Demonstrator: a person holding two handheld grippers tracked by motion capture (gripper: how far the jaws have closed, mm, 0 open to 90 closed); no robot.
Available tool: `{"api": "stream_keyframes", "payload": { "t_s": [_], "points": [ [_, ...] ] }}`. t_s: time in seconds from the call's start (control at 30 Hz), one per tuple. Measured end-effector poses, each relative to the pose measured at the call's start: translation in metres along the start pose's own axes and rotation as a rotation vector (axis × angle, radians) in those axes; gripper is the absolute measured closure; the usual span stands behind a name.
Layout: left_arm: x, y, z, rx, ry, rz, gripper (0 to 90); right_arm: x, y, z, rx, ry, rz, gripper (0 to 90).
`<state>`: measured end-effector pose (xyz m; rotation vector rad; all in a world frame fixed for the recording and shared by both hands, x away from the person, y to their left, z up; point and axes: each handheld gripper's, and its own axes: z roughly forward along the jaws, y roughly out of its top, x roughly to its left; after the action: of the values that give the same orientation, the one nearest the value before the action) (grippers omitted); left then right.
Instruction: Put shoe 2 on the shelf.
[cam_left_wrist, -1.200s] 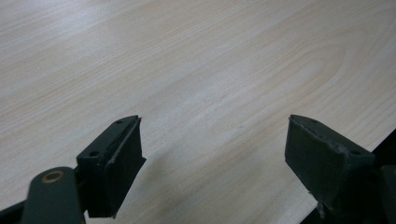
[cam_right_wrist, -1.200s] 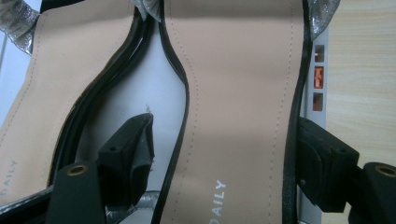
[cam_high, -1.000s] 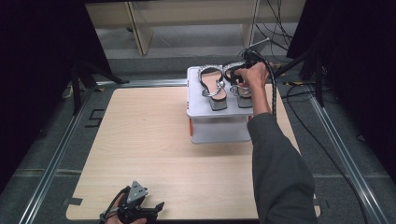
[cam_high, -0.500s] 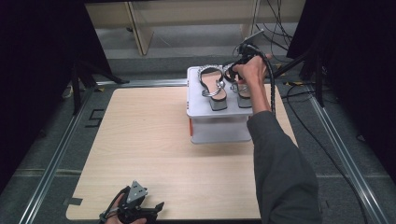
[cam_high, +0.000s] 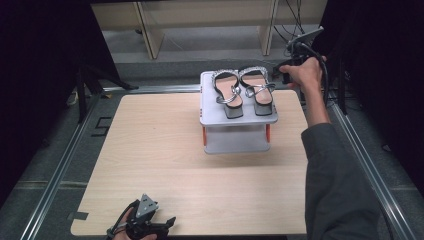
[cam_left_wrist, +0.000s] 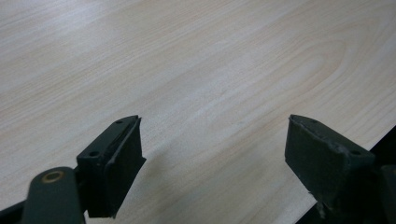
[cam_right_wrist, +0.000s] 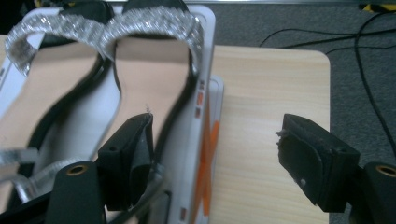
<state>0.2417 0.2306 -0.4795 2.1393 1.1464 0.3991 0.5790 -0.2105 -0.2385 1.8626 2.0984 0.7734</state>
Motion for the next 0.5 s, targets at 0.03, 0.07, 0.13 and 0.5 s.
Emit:
{"api": "stream_keyframes", "payload": {
  "t_s": [0.03, 0.07, 0.13, 0.5],
  "points": [
    [0.000, 0.000, 0.001, -0.009, 0.003, -0.007, 18.3, -0.006, -0.004, 0.000, 0.008, 0.012, -0.008, 27.5],
    [0.000, 0.000, 0.000, -0.010, -0.006, -0.006, 18.3, -0.010, -0.009, 0.001, 0.025, 0.003, -0.029, 28.0],
    [0.001, -0.001, 0.000, 0.000, -0.003, 0.005, 18.3, -0.015, -0.017, 0.003, 0.047, -0.002, -0.056, 28.0],
    [0.002, -0.001, 0.001, 0.006, 0.011, -0.005, 18.3, -0.008, -0.040, 0.017, 0.088, 0.077, -0.157, 31.0]
  ]
}}
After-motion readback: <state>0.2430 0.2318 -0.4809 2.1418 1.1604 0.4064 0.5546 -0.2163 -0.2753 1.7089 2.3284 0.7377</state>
